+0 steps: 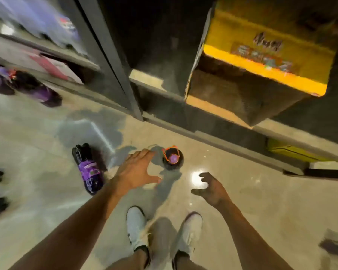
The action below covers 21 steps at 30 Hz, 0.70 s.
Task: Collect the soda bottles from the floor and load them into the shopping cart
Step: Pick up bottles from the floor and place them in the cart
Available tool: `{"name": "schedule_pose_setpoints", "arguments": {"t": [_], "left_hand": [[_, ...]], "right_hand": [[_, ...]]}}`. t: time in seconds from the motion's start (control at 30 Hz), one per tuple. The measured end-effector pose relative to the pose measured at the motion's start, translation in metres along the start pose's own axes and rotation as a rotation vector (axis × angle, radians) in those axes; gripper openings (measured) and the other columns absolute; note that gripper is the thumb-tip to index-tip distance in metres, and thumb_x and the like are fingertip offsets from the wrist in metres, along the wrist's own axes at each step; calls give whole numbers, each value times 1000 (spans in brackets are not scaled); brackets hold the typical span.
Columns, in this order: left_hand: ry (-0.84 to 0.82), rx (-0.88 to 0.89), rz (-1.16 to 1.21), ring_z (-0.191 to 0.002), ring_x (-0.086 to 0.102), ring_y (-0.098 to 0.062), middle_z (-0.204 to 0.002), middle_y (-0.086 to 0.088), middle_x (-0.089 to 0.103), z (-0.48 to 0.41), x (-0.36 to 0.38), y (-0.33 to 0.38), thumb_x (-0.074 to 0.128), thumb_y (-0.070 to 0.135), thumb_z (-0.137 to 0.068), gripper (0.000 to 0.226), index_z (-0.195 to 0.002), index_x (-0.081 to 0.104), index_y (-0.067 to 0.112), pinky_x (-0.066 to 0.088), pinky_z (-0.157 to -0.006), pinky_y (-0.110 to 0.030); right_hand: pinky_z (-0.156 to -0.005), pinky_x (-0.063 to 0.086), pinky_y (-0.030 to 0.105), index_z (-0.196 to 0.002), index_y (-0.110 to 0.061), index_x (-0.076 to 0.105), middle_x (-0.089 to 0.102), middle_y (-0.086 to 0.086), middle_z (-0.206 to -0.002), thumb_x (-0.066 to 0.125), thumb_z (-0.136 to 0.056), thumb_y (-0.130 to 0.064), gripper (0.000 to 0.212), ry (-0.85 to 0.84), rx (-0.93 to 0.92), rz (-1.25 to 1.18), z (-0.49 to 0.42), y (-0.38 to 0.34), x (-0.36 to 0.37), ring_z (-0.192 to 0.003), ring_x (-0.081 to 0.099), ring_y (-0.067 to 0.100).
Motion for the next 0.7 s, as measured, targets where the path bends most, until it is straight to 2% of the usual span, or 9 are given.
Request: {"name": "schedule_pose_setpoints", "arguments": {"t": [0.07, 0.17, 0.23, 0.3, 0.37, 0.4, 0.53, 0.6, 0.7], "left_hand": [[17, 30, 20, -139, 44, -19, -160, 8, 33, -39, 38, -12, 74, 75, -69, 110, -158, 29, 28, 34, -113, -37], [62, 56, 79, -130, 54, -18, -159, 12, 33, -85, 86, -27, 68, 89, -52, 125, -156, 27, 34, 41, -109, -38], [120, 123, 228, -120, 57, -11, -151, 15, 41, -109, 109, -28, 84, 75, -53, 120, -153, 32, 36, 45, -105, -33], [181, 227, 397, -124, 53, -5, -144, 16, 48, -130, 121, -22, 95, 59, -53, 115, -150, 39, 34, 46, -106, -29], [216, 316, 467, -123, 58, -10, -135, 13, 57, -149, 129, -16, 97, 53, -55, 102, -141, 48, 30, 51, -104, -37], [242, 344, 457, -120, 61, -11, -130, 13, 60, -154, 130, -14, 97, 51, -57, 95, -138, 51, 29, 53, -100, -38], [387, 404, 456, -117, 62, 1, -128, 23, 63, -156, 118, -21, 99, 43, -54, 97, -137, 49, 36, 51, -102, -24], [409, 397, 476, -114, 64, -2, -120, 22, 67, -158, 115, -26, 100, 42, -54, 91, -132, 52, 35, 53, -100, -27], [439, 349, 566, -108, 67, -3, -112, 21, 71, -161, 109, -35, 98, 43, -50, 86, -127, 60, 39, 55, -96, -35]], "right_hand": [[-76, 42, 6, -133, -11, 60, 60, 13, -127, 94, -75, -9, 68, 53, -64, -119, -44, 27, 22, -108, 58, 22], [-81, 41, 3, -133, -29, 57, 62, 5, -128, 96, -72, -11, 74, 72, -162, -200, -99, 52, 52, -116, 56, 12], [-88, 41, 7, -134, -45, 52, 60, -10, -132, 98, -71, -16, 83, 58, -218, -242, -130, 59, 67, -121, 51, -8], [-95, 43, 17, -136, -51, 47, 55, -28, -135, 98, -70, -19, 90, 54, -270, -281, -157, 60, 79, -124, 47, -16], [-94, 45, 15, -139, -49, 48, 54, -40, -132, 99, -69, -19, 92, 73, -313, -320, -181, 58, 88, -128, 48, -12], [-91, 46, 12, -140, -46, 50, 57, -40, -130, 100, -68, -18, 91, 85, -340, -342, -191, 56, 92, -128, 50, -9], [-91, 45, 8, -140, -33, 56, 66, -20, -130, 101, -63, -13, 91, 118, -434, -430, -223, 46, 107, -122, 58, -4], [-88, 47, 6, -139, -27, 56, 67, -11, -128, 97, -65, 2, 90, 122, -472, -483, -231, 38, 114, -113, 62, -9], [-86, 46, 4, -136, -23, 54, 72, -22, -116, 92, -64, 13, 89, 118, -544, -523, -236, 23, 116, -108, 64, -13]]}}
Point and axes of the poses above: each hand's wrist, its own z-axis away from the middle knuckle, its own x-axis out of the palm, y = z × x, the point moved 6 cm from there along -z, towards the middle knuckle
